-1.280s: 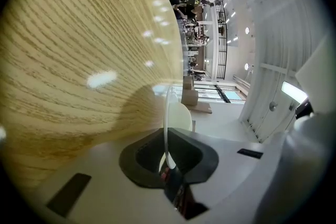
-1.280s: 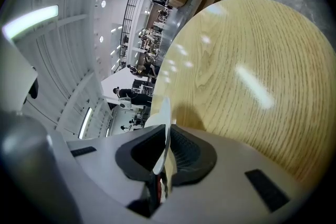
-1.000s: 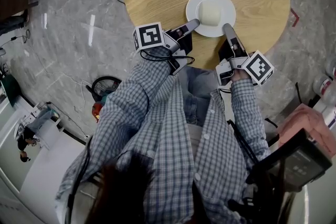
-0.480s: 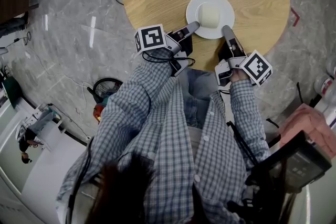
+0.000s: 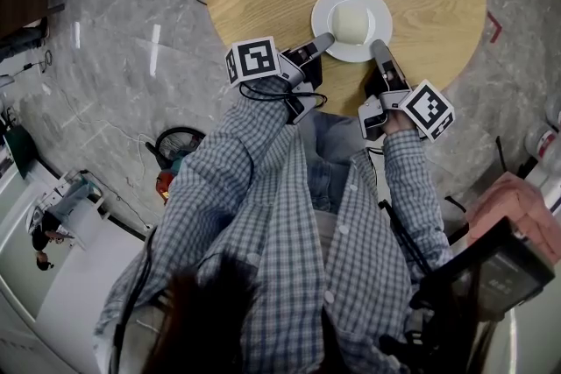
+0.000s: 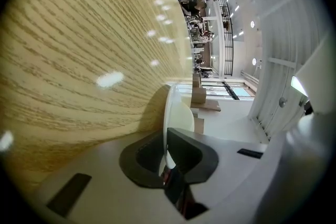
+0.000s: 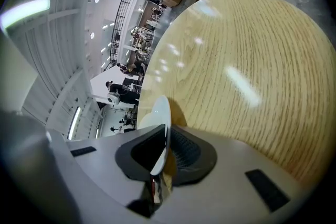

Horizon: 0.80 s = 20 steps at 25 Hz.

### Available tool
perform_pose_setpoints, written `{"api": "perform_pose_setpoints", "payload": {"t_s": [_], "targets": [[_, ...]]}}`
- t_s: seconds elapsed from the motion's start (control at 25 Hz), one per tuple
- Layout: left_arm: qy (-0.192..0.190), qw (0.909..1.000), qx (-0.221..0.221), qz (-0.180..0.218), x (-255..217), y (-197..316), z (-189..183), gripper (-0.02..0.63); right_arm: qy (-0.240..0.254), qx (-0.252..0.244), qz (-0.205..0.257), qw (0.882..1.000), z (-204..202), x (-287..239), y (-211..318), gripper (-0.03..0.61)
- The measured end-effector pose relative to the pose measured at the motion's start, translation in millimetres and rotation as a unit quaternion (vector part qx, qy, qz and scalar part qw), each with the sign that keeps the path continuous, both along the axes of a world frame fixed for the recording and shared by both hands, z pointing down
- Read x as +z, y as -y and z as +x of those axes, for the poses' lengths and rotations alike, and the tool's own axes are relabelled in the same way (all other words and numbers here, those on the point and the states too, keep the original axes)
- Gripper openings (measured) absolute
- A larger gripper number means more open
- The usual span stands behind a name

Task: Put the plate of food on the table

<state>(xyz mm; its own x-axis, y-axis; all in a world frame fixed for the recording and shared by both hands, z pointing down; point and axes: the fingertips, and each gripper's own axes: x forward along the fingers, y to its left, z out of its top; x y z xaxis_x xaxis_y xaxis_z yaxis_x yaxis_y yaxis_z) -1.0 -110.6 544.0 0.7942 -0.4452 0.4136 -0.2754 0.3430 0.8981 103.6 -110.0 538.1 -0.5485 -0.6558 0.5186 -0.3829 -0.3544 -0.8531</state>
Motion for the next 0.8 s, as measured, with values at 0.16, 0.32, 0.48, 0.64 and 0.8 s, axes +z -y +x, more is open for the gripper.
{"api": "perform_pose_setpoints", "payload": {"t_s": [0.16,0.32,0.48,0.64,0.8], "targets": [[0.007,1.0000,0.001,-0.002,0.2,-0.1,1.3,0.020,-0.008,0.001,-0.001,1.000,1.2,1.4,0.1,0.035],[0.017,0.9998,0.005,0.006,-0.9,2.3,2.5,0.020,-0.012,0.000,-0.003,1.000,2.5,2.3,2.9,0.037],[0.022,0.9995,0.014,0.019,-5.5,3.3,4.2,0.020,-0.010,0.000,-0.004,1.000,2.8,1.1,3.8,0.035],[0.018,0.9987,0.023,0.041,-10.6,4.6,6.1,0.025,-0.009,0.005,-0.002,1.000,3.7,-1.3,5.7,0.035],[0.012,0.9989,0.030,0.033,-10.8,-1.1,4.7,0.086,-0.019,0.002,0.001,1.000,1.8,-1.8,4.8,0.035]]}}
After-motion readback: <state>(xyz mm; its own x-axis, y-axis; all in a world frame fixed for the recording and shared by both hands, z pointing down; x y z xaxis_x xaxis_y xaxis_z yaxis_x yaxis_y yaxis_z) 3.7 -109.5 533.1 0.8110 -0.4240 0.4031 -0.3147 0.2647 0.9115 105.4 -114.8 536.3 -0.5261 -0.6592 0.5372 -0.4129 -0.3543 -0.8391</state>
